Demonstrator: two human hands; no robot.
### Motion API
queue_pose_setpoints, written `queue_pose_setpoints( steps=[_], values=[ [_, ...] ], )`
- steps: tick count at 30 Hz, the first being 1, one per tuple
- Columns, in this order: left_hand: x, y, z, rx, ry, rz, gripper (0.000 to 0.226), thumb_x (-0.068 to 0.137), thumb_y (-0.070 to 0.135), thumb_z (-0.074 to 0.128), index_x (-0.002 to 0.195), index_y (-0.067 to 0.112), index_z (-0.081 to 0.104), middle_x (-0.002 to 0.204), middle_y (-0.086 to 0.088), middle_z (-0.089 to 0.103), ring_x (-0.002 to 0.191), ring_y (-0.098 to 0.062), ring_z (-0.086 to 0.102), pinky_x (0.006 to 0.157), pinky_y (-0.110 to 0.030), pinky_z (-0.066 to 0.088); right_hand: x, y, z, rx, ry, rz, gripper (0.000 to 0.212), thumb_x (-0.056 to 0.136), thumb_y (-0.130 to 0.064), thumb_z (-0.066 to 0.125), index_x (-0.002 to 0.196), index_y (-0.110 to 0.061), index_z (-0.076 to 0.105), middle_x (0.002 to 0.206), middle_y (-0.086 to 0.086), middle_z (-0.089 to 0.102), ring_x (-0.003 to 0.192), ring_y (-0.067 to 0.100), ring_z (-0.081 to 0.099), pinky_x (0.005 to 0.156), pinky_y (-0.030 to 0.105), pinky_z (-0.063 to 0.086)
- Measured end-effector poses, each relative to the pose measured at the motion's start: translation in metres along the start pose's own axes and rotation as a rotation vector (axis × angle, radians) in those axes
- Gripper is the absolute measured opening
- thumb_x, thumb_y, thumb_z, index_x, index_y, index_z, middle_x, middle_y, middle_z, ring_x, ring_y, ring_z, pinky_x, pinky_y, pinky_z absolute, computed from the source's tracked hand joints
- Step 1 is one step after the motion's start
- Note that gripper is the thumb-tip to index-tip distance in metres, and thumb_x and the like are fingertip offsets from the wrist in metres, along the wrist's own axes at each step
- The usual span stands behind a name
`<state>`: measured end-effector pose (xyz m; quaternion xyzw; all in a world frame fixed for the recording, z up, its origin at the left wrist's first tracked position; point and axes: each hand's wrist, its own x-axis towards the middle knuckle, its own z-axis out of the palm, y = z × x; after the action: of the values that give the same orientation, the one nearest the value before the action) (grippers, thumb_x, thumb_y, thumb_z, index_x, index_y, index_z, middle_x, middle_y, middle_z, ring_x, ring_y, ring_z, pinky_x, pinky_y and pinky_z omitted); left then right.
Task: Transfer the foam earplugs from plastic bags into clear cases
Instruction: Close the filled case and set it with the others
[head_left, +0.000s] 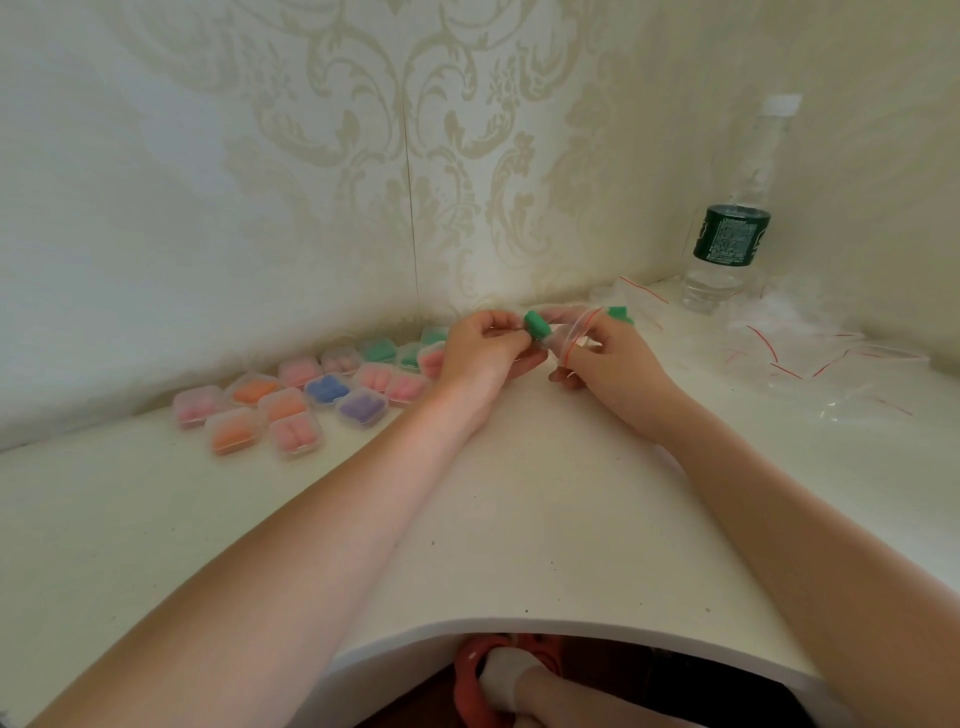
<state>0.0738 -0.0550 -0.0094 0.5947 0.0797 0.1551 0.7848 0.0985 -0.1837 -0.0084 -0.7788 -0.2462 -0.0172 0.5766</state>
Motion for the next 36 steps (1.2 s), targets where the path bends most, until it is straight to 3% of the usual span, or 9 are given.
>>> queue_pose_setpoints(
  steps=[5,9,11,14,17,23,27,31,36],
  values=[
    [-0.003,0.002,0.003,0.034,0.042,0.006,0.015,0.088,-0.006,0.055,0.078,0.006,0.053,0.076,-0.009,0.060,0.051,-0.006,0.065,0.052,-0.018,0.053,0.004,-0.003,0.002,0.095,0.108,0.147,0.023,0.097,-0.013,0.045,0.105,-0.001,0.063,0.089,0.006,0.063,0.059,0.005,0.063,0.058,0.025,0.052],
    [-0.005,0.003,0.002,0.082,0.017,0.019,0.014,0.086,-0.004,0.059,0.078,0.006,0.054,0.079,-0.009,0.058,0.053,-0.007,0.065,0.055,-0.019,0.054,0.001,-0.005,-0.002,0.149,0.100,0.147,0.015,0.089,-0.031,0.065,0.095,-0.018,0.070,0.092,-0.002,0.066,0.066,0.005,0.063,0.054,0.023,0.054],
    [-0.004,0.004,0.001,0.080,-0.006,0.009,0.012,0.086,-0.003,0.059,0.079,0.006,0.055,0.078,-0.009,0.060,0.058,-0.010,0.067,0.058,-0.022,0.056,0.001,-0.004,-0.005,0.149,0.087,0.150,0.011,0.086,-0.030,0.070,0.091,-0.020,0.070,0.092,-0.003,0.066,0.065,0.003,0.064,0.054,0.023,0.055],
    [-0.004,0.007,0.000,0.083,-0.068,-0.030,0.004,0.087,0.004,0.060,0.082,0.004,0.059,0.075,-0.008,0.062,0.064,-0.016,0.068,0.062,-0.024,0.057,0.002,-0.002,-0.008,0.155,0.080,0.174,0.015,0.088,-0.018,0.067,0.101,-0.010,0.068,0.098,0.002,0.065,0.068,0.007,0.064,0.053,0.022,0.053],
    [-0.005,0.005,-0.001,0.102,-0.099,0.001,0.011,0.087,0.005,0.064,0.078,0.007,0.058,0.076,-0.009,0.063,0.062,-0.013,0.067,0.060,-0.022,0.056,-0.001,-0.003,-0.010,0.166,0.051,0.152,0.011,0.089,-0.013,0.065,0.096,-0.021,0.067,0.095,-0.003,0.064,0.070,0.008,0.064,0.050,0.021,0.052],
    [-0.002,0.005,-0.006,0.234,-0.207,0.045,0.016,0.090,0.001,0.057,0.079,0.012,0.059,0.072,-0.003,0.061,0.060,-0.008,0.059,0.066,-0.019,0.052,-0.002,-0.003,-0.010,0.057,-0.075,0.077,0.028,0.089,-0.017,0.066,0.116,-0.021,0.062,0.095,-0.005,0.067,0.064,0.006,0.063,0.052,0.021,0.051],
    [-0.002,0.004,-0.005,0.219,-0.258,0.025,0.020,0.093,0.001,0.053,0.079,0.014,0.062,0.071,0.000,0.058,0.058,-0.004,0.054,0.069,-0.016,0.050,0.001,-0.005,-0.013,0.019,-0.006,0.112,0.027,0.090,-0.028,0.064,0.113,-0.015,0.057,0.097,0.000,0.064,0.057,0.009,0.062,0.046,0.023,0.050],
    [-0.001,0.004,-0.003,0.145,-0.226,-0.012,0.026,0.096,0.001,0.048,0.078,0.014,0.062,0.069,0.000,0.058,0.056,-0.005,0.051,0.067,-0.016,0.051,0.001,-0.005,-0.015,0.035,0.015,0.109,0.013,0.092,-0.028,0.061,0.099,-0.018,0.056,0.087,0.001,0.064,0.057,0.013,0.060,0.044,0.024,0.049],
    [0.005,0.005,-0.006,0.023,-0.095,-0.090,0.027,0.098,-0.001,0.039,0.080,0.006,0.058,0.068,-0.004,0.050,0.061,-0.011,0.053,0.073,-0.026,0.055,0.002,-0.003,-0.018,0.048,-0.015,0.136,0.005,0.093,-0.015,0.059,0.095,-0.013,0.064,0.093,0.009,0.068,0.055,0.011,0.062,0.047,0.027,0.054]
  ],
)
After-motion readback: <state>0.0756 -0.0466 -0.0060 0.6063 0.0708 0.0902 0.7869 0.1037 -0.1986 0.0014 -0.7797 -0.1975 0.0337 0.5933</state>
